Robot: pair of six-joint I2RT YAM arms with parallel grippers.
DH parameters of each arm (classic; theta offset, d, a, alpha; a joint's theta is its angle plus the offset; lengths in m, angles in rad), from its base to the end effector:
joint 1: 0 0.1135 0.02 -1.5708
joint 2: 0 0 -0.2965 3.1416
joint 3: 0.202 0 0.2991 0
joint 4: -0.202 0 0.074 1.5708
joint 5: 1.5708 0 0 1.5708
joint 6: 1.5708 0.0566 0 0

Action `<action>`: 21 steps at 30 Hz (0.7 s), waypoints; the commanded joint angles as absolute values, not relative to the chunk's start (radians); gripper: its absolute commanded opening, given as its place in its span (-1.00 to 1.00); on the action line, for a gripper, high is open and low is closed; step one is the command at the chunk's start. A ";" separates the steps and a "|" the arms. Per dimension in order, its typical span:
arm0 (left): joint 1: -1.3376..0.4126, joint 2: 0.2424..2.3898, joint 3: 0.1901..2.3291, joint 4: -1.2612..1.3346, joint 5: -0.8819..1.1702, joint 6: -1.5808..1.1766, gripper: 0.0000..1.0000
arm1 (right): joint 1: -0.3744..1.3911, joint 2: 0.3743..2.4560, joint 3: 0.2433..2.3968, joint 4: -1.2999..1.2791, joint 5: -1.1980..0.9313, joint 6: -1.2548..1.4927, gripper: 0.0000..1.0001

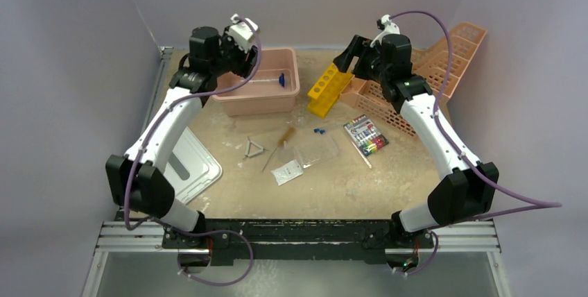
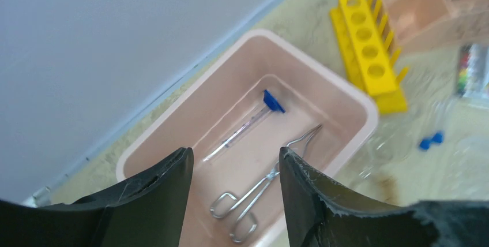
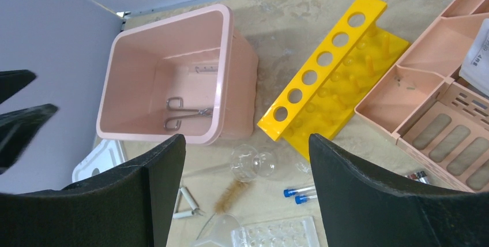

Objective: Organize the chemistry lab equipment

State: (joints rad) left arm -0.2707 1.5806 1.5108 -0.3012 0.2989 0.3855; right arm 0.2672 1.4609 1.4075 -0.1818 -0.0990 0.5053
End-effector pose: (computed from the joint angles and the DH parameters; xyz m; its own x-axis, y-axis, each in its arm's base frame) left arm 0.4183 -0.1334 0.4030 -0.1282 0.4085 -0.9037 0.6132 0.7488 0.2515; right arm 0.3940 0.1137 0.4221 -0.3687 0.3985 -0.8398 -0.2022 0.8474 0.4909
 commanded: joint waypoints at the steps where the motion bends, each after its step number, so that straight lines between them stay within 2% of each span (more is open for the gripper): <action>1: -0.266 1.460 1.417 -0.164 0.208 -0.037 0.13 | 0.264 1.420 1.395 -0.115 -0.134 0.503 0.59; 5: -0.267 1.399 1.362 -0.312 0.201 -0.131 0.20 | 0.264 1.419 1.385 -0.111 -0.128 0.505 0.58; 8: -0.272 1.349 1.266 -0.376 0.352 -0.107 0.23 | 0.264 1.422 1.379 -0.110 -0.135 0.511 0.58; 14: -0.355 1.285 1.078 -0.441 0.396 -0.006 0.02 | 0.265 1.421 1.359 -0.115 -0.127 0.526 0.57; 16: -0.385 1.292 1.017 -0.414 0.367 -0.005 -0.13 | 0.264 1.419 1.353 -0.114 -0.123 0.529 0.56; 21: -0.429 1.345 0.890 -0.329 0.276 -0.033 -0.29 | 0.265 1.405 1.330 -0.115 -0.117 0.545 0.55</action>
